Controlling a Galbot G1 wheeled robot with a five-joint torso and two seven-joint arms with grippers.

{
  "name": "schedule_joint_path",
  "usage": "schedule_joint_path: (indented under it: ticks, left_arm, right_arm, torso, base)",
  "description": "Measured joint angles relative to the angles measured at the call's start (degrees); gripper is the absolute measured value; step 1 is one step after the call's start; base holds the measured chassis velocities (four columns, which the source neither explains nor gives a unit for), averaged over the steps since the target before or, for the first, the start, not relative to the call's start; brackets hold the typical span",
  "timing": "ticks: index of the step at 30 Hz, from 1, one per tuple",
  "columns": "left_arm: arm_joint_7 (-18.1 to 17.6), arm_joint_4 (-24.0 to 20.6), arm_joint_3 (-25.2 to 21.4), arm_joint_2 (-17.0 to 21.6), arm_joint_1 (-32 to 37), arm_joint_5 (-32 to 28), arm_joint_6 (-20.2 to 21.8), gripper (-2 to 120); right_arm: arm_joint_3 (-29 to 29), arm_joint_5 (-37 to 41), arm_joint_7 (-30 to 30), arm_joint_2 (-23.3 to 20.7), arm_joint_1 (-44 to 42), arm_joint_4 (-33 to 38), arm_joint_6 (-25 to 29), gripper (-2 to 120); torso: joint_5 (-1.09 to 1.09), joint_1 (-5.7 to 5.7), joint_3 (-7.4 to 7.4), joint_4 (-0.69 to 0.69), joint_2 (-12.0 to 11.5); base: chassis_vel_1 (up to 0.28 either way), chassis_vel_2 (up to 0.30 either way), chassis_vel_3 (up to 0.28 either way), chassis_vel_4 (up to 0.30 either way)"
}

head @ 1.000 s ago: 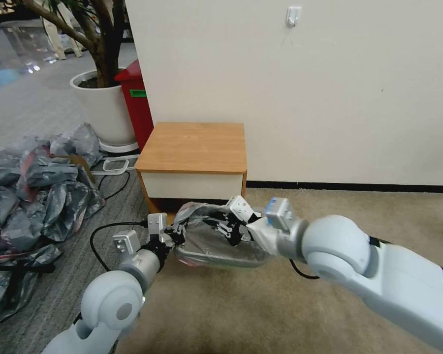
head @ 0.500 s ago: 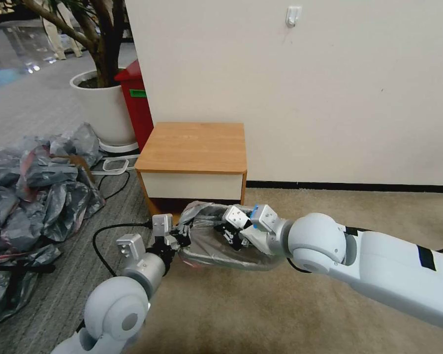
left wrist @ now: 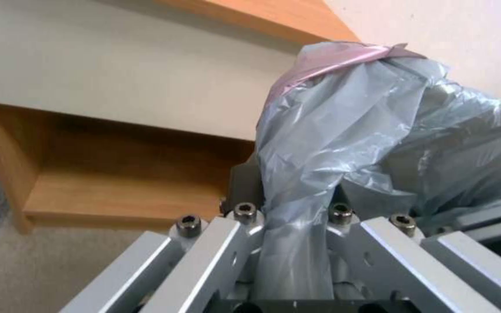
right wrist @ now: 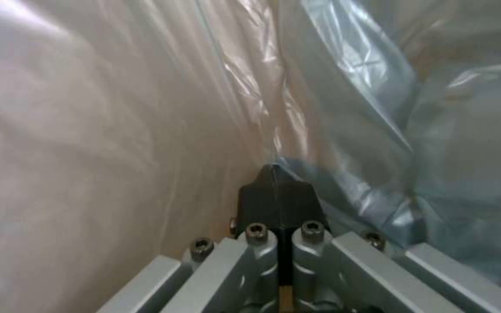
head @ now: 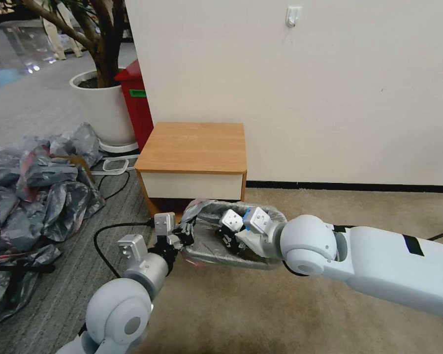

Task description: Pick up the garbage bag from the table and place it over the trash can.

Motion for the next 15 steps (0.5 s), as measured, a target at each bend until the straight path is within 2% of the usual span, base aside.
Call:
schedule_joint_path:
  ticks: [5, 15]
  left_arm:
    - [0.0, -0.4, 0.0, -0.3, -0.1, 0.0, 0.3, 6]
    - [0.1, -0.9, 0.0, -0.6, -0.1, 0.0, 0.9, 6]
  right_arm:
    - [-2.1, 2.7, 3.3, 1.8, 1.6, -1.8, 0.0, 0]
    - [-3.5, 2.8, 3.6, 2.2, 2.1, -4.1, 0.0, 0]
  torso:
    - [0.0, 0.0, 0.0, 0.01, 0.0]
    - [0.0, 0.0, 0.0, 0.0, 0.0]
  base:
    - [0.0, 0.0, 0.0, 0.0]
    - [0.0, 0.0, 0.0, 0.0]
